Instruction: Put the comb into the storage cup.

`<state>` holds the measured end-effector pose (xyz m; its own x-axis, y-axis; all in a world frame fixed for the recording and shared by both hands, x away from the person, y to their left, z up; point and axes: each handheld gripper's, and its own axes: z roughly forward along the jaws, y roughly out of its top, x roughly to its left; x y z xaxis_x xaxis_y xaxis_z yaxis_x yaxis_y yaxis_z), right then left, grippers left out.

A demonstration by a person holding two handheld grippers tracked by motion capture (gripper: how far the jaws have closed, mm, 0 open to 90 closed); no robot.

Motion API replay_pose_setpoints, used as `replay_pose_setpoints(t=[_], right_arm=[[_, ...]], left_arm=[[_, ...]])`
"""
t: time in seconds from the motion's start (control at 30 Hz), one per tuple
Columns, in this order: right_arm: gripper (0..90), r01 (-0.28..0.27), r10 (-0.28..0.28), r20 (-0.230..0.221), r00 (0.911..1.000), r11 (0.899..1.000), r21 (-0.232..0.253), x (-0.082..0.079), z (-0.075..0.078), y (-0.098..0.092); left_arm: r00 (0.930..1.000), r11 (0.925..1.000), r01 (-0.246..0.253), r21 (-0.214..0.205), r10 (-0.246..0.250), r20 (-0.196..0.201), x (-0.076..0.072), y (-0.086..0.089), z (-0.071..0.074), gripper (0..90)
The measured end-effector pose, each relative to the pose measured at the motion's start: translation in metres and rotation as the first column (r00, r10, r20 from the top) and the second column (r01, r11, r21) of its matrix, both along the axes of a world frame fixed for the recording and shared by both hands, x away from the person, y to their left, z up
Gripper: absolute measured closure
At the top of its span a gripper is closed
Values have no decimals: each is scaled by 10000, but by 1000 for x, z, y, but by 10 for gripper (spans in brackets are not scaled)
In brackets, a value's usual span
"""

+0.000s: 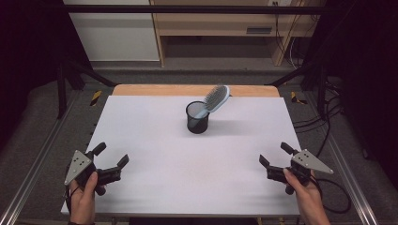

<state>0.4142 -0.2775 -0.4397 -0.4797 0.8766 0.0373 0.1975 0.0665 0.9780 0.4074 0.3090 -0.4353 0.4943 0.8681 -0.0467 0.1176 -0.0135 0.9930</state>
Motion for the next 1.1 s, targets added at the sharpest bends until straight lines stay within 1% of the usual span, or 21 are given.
replay_pose_setpoints(t=[0.2,0.37,0.53,0.6,0.77,1.03,1.1], right_arm=[[43,-80,80,-22,10000,10000,16,1,-5,6],[41,-228,228,-51,9997,9997,31,2,-8,11],[41,-398,399,-52,9992,9992,73,4,-10,17],[41,-443,443,-26,9990,9990,93,4,-10,19],[41,-439,436,80,9990,9982,406,4,-9,20],[42,-557,553,109,9984,9978,357,7,-12,26],[42,-596,592,127,9982,9976,357,9,-13,28]], left_arm=[[10000,10000,51,47,-51,17,0,-1,0,14],[9999,9999,133,73,-133,65,0,-2,0,14],[9999,9997,166,151,-167,29,0,-4,0,14],[9998,9997,177,142,-178,41,0,-4,0,14],[9996,9997,252,71,-253,111,-1,-6,0,14],[9991,9992,407,34,-407,152,-1,-10,1,14],[9985,9986,520,7,-520,153,-1,-11,1,14]])
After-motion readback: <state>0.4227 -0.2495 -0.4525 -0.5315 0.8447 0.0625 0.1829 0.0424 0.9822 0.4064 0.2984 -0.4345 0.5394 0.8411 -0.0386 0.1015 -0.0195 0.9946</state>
